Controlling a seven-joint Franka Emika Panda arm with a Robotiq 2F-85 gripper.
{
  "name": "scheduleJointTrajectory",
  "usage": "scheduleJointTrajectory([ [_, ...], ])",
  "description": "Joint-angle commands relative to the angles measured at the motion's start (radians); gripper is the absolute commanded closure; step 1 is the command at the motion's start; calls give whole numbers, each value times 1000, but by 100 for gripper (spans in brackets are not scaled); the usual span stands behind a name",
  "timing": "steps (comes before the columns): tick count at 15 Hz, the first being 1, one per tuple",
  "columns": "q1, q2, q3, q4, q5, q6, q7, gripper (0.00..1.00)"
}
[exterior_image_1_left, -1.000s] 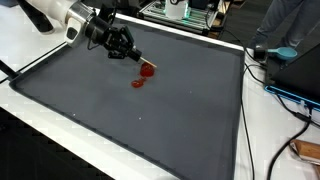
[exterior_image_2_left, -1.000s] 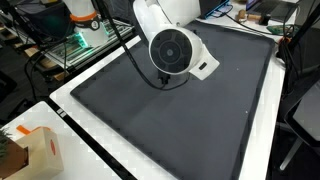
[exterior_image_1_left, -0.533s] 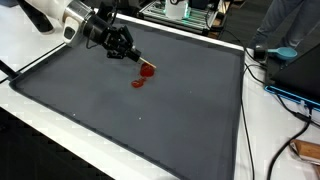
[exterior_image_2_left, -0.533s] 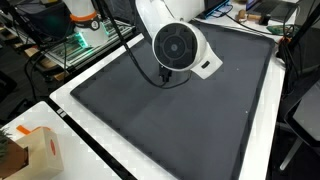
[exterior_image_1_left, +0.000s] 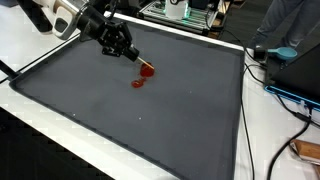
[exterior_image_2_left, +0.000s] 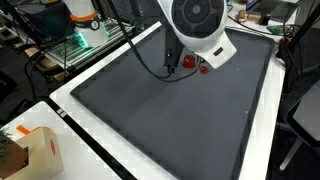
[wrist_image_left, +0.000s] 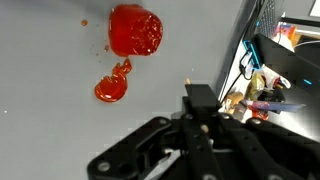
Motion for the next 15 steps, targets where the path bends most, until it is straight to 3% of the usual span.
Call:
scheduleJointTrajectory([
  [1,43,-44,-18,-13,-89,45,114,97],
  [15,184,-135,-14,-37,-619,219,652,97],
])
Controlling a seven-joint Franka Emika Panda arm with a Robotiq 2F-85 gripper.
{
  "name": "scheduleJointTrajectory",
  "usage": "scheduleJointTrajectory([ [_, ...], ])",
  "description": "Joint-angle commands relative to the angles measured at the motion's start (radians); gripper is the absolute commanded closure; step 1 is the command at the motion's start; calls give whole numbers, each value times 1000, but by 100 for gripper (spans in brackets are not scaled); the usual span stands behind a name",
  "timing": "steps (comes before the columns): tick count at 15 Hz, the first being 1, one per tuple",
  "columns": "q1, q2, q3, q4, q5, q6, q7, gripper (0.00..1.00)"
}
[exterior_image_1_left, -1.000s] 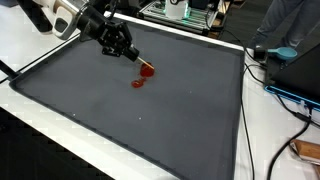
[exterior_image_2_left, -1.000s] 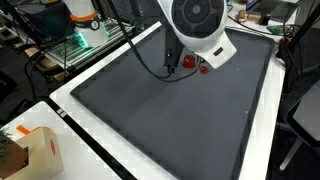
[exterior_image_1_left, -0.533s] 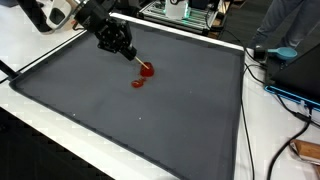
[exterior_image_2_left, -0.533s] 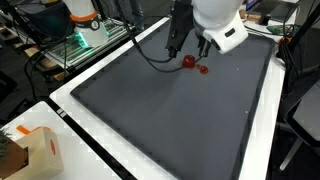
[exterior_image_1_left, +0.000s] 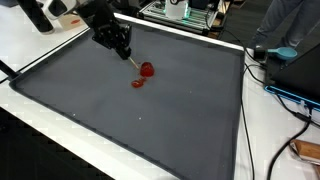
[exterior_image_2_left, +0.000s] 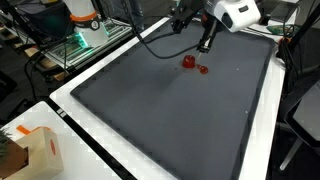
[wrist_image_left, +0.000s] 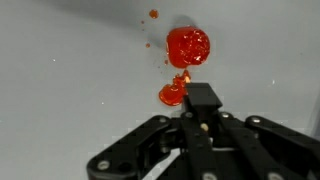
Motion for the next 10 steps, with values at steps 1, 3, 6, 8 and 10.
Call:
scheduleJointTrajectory([
  [1,49,-32,-17,-34,-135,52,159,97],
  [3,74,-33,-26,-33,-207,70,251,97],
  [6,111,-29,-47,-28,-316,70,393,97],
  [8,138,-26,-66,-27,-394,67,489,97],
  [10,168,-23,-86,-28,-474,64,587,97],
])
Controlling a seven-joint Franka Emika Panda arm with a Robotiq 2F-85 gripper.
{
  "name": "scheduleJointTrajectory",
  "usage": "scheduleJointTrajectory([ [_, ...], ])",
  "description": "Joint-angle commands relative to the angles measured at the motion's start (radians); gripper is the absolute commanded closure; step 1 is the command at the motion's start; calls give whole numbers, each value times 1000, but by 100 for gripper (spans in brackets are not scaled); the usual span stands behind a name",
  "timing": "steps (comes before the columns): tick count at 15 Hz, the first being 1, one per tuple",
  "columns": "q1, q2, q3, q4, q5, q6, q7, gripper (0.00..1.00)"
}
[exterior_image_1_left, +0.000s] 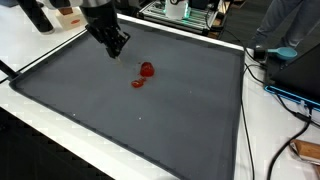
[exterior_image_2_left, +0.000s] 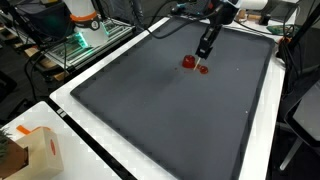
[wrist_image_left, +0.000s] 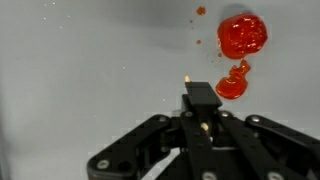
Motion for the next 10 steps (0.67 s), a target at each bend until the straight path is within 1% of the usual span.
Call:
scheduleJointTrajectory([
  [1,61,-6,-47,-23,-136,2,163,97],
  [5,108,13,-74,-19,-256,-21,322,97],
  [10,148,50,-87,1,-326,-96,454,97],
])
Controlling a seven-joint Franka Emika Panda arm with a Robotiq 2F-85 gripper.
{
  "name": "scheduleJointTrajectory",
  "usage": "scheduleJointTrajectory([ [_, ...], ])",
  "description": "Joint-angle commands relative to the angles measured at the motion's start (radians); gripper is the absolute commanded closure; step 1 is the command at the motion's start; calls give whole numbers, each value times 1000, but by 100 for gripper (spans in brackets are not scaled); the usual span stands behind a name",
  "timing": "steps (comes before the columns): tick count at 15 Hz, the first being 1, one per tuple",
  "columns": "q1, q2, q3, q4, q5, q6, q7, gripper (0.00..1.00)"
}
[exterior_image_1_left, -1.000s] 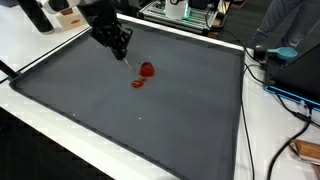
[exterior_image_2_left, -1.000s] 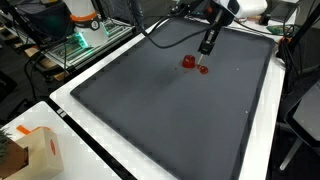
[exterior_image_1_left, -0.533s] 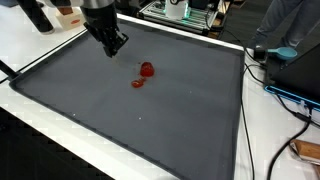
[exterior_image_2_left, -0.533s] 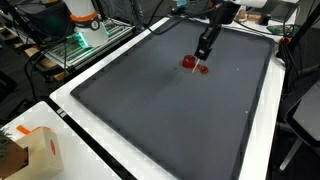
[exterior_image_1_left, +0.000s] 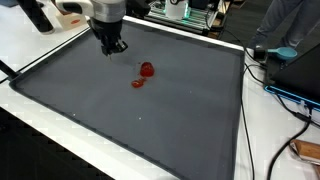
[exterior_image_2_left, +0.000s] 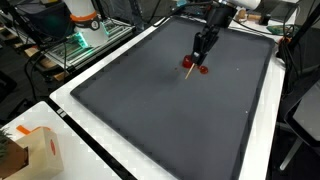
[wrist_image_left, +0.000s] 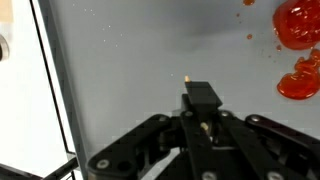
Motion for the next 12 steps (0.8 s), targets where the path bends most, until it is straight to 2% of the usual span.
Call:
scheduleJointTrajectory([
  [1,38,25,-20,11,-47,-66,95,97],
  [7,73,72,-23,43,-97,-156,196,97],
  [12,89,121,-19,83,-124,-217,231,97],
])
